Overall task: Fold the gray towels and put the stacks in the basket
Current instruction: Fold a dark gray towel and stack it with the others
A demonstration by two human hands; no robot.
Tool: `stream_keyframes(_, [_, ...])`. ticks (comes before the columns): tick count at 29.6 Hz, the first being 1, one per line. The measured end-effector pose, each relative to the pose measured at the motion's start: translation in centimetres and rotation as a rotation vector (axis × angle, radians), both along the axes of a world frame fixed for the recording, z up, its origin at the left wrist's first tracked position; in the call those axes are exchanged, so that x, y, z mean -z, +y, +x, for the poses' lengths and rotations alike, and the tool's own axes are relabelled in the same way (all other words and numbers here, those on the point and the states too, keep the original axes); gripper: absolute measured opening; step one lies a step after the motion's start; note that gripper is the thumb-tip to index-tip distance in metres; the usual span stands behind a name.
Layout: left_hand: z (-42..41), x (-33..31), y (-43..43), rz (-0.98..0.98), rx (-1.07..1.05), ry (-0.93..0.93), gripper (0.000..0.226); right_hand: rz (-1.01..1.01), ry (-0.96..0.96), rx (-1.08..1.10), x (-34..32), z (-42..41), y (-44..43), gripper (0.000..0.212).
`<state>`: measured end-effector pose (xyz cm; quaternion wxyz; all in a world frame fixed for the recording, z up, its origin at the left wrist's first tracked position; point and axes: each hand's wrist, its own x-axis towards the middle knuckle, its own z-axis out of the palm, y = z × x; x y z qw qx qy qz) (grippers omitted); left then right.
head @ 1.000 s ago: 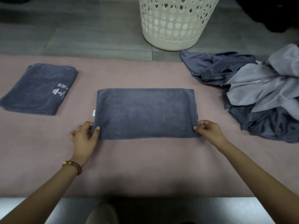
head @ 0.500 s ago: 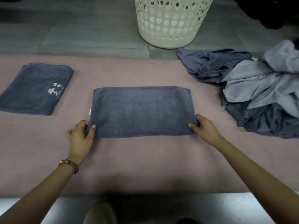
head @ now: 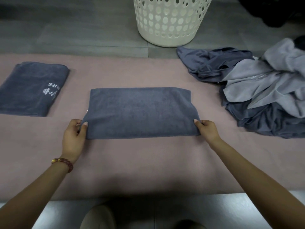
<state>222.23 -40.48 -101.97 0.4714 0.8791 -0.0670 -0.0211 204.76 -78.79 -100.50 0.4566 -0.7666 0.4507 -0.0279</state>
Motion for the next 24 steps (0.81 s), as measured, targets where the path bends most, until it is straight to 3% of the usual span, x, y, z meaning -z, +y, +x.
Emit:
stream_keyframes(5, [-1.5,-0.1,1.6,0.102,-0.001,0.034,0.025,-0.050,0.011,-0.071,-0.3,-2.2,0.7,0.036])
stream_keyframes(10, [-2.2,-0.2,3.7,0.515,0.057,0.102,0.038,0.115,0.154,-0.307,-0.9,-4.9,1.3,0.020])
stream_keyframes(12, [-1.7,-0.8,2.6,0.543,-0.049,0.113,0.027,0.128,0.129,-0.266,-1.3,-3.9,0.8,0.013])
stream_keyframes(15, [-0.4,-1.8,-0.3,0.602,-0.058,-0.097,0.041,0.171,0.010,-0.081,-1.7,-0.8,0.2,0.020])
stream_keyframes(19, [1.1,-3.3,-7.7,0.491,0.351,-0.300,0.044,0.192,-0.165,0.031,-1.4,3.0,1.1,0.019])
stream_keyframes(21, [1.2,-3.9,-12.2,0.422,0.601,-0.339,0.047,-0.030,-0.260,-0.037,-1.1,3.0,2.4,0.027])
stream_keyframes(24, [0.5,-4.0,-18.1,0.457,0.939,-0.488,0.074,-0.480,-0.398,-0.434,0.2,1.2,4.6,0.028])
